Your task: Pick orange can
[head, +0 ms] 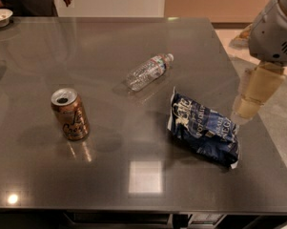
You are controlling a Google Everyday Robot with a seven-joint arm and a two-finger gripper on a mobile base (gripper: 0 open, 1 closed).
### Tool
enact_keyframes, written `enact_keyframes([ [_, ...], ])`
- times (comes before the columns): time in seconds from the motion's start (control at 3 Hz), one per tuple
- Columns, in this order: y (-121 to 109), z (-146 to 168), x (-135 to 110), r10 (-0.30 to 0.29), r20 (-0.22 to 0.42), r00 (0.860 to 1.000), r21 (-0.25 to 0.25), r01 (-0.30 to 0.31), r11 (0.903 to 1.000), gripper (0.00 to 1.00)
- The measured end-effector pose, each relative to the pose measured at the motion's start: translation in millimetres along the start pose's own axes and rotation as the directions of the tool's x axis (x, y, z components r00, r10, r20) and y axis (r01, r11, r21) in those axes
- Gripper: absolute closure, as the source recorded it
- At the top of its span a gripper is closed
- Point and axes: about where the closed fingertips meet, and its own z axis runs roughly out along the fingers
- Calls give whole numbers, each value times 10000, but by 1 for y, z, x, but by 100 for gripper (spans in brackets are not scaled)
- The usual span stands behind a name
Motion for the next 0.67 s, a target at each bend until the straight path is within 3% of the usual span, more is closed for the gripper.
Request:
enact_keyframes([
  [0.33, 3, 15, -37, -439, 831, 9956, -392, 473, 9981, 0],
  [0.67, 16, 28, -74, -990, 1714, 9802, -626, 1111, 9918, 0],
])
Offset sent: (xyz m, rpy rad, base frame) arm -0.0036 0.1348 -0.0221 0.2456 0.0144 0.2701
